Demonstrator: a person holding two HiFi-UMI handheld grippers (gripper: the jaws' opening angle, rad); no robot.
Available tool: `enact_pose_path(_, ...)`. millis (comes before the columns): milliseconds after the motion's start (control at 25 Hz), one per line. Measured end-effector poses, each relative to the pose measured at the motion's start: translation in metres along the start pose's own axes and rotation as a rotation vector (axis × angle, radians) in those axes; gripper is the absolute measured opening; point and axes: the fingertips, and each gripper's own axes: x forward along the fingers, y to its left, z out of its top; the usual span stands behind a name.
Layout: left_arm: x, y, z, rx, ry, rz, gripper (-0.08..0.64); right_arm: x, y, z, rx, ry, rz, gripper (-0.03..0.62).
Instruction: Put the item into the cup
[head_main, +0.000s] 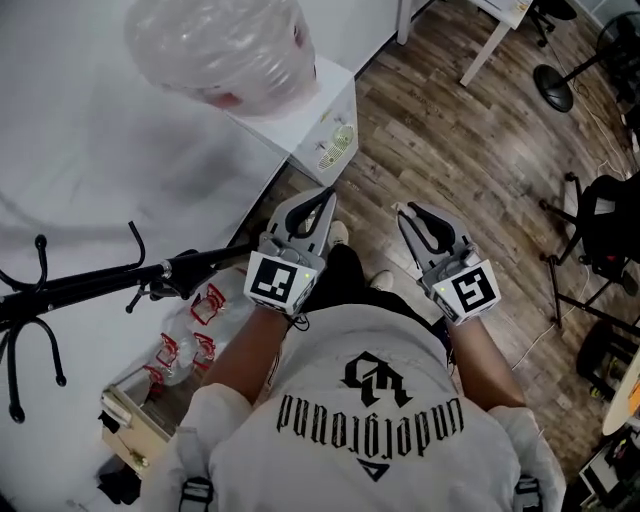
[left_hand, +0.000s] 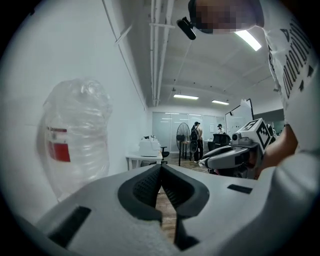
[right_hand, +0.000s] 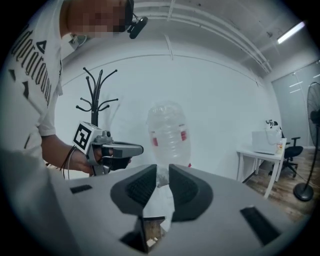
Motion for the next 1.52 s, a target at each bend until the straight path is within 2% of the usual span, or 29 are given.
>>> enact_pose_path(360, 0.062, 0.063, -0.089, -0.014, 0.123, -0.026, 0.008, 0.097, -0.055, -0.078, 0.049, 0.131, -0.028, 0.081)
enact_pose_path(600, 0.106, 0.087, -0.149, -0.015, 0.196, -0.073, 0.008, 0.158, -0.088, -0.137, 0.024, 0.206, -0.041, 0.081)
enact_pose_path(840, 0.137, 0.114, -0.223, -0.076, 0.307, -0.04, 0.008, 0.212, -0.116, -0.199, 0.066, 0.272, -0.037, 0.083)
enact_pose_path(1040, 0.149, 0.125, -0.273, -0.103, 0.361, -0.018, 0.008, 0.252, -0.133, -0.251, 0.081, 0.331, -0.035, 0.083)
enact_pose_path(1240, 0.159, 0.129, -0.31, -0.148, 0.409, 0.013, 0.008, 0.284, -0.15, -0.299, 0.095, 0.388, -0.032, 0.084)
enact_pose_path(1520, 0.172, 0.136, -0.336, -0.173, 0.412, 0.036, 0.008, 0.321, -0.159, -0.356, 0.091, 0.464, -0.014, 0.087)
